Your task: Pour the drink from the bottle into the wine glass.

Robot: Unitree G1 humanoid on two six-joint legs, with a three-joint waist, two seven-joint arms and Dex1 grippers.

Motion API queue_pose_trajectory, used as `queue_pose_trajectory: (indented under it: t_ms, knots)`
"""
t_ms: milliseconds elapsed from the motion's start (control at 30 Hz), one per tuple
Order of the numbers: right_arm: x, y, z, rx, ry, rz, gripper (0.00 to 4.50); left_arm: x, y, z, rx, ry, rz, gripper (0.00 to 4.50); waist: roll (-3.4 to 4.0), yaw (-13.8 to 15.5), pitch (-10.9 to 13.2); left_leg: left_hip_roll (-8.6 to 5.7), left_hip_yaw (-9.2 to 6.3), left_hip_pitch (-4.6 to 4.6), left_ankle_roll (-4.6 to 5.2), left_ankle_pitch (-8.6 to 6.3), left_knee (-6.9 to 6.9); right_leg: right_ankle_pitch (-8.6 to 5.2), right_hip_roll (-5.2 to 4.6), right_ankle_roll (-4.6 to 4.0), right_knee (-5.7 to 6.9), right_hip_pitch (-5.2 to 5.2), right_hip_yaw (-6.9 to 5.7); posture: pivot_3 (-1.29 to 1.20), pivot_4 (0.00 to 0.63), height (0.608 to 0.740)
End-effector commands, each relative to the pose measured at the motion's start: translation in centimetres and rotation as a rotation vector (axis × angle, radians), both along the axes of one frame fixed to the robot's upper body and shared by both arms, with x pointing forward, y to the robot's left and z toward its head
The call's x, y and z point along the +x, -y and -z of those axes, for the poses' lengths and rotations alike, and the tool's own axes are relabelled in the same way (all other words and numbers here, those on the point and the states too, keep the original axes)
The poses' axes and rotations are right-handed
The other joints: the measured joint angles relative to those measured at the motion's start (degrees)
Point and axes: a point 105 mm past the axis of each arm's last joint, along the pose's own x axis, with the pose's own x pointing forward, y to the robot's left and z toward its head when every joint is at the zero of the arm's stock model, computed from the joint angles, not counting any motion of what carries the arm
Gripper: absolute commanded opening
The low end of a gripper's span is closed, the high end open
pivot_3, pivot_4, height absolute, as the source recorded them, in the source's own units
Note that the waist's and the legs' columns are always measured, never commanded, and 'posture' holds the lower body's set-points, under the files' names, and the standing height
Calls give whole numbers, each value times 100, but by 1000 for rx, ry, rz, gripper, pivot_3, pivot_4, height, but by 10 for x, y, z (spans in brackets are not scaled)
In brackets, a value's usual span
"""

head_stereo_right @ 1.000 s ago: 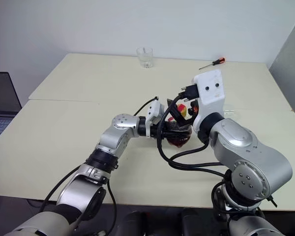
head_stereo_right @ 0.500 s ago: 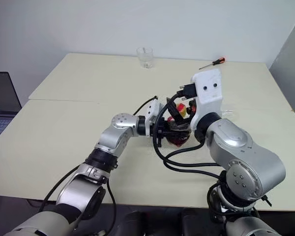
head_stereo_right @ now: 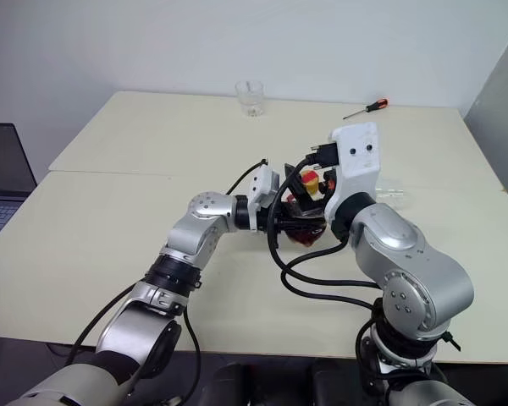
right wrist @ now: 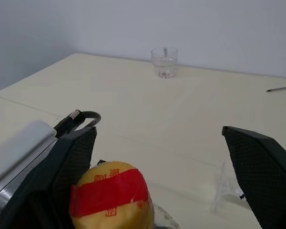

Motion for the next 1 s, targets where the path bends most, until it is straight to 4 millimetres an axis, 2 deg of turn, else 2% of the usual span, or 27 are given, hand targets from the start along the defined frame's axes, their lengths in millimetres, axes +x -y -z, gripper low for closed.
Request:
queue_pose_trajectory:
  t_ms: [33, 200, 433, 567, 733, 900, 1000]
  knots:
    - [-3, 18, -3, 25, 32, 56, 4500, 1, -3, -19, -43, 64, -4, 774, 0, 2, 0, 0, 0, 0, 0, 0, -2, 0, 0, 0, -2, 1, -1, 0, 150, 740]
    - [-14, 31, 1, 6, 45, 39, 4500, 2, -3, -17, -34, 62, -6, 774, 0, 5, 0, 0, 0, -2, 0, 0, -10, 0, 0, 0, -15, 2, -2, 0, 150, 740]
    - [-28, 37, 5, -8, 54, -33, 4500, 3, -4, -14, -25, 60, -10, 774, -1, 5, 0, 0, -3, -2, 0, 0, -18, 0, 0, 0, -28, 5, -3, 0, 150, 740]
    - [-36, 37, 18, -35, 7, -89, 4500, 4, -5, -14, -20, 60, -13, 774, -1, 5, 1, -1, -8, -2, 0, 0, -20, 0, 0, 0, -31, 7, -3, 0, 150, 740]
    - [-42, 41, 25, -52, -16, -124, 4500, 4, -6, -14, -17, 61, -16, 773, -1, 6, 1, -2, -19, -1, 0, 0, -22, 0, 0, 1, -36, 8, -2, 0, 150, 740]
    - [-46, 39, 17, -35, 8, -169, 4500, 4, -7, -13, -15, 62, -18, 772, -2, 6, 1, -3, -31, -1, 0, 0, -25, 0, 2, 1, -38, 10, -3, 0, 150, 740]
    - [-48, 29, 4, 24, 58, -221, 4500, 4, -7, -13, -15, 62, -19, 772, -2, -1, 1, -2, -37, -1, 0, 0, -27, 0, 3, 1, -37, 10, -2, 0, 150, 740]
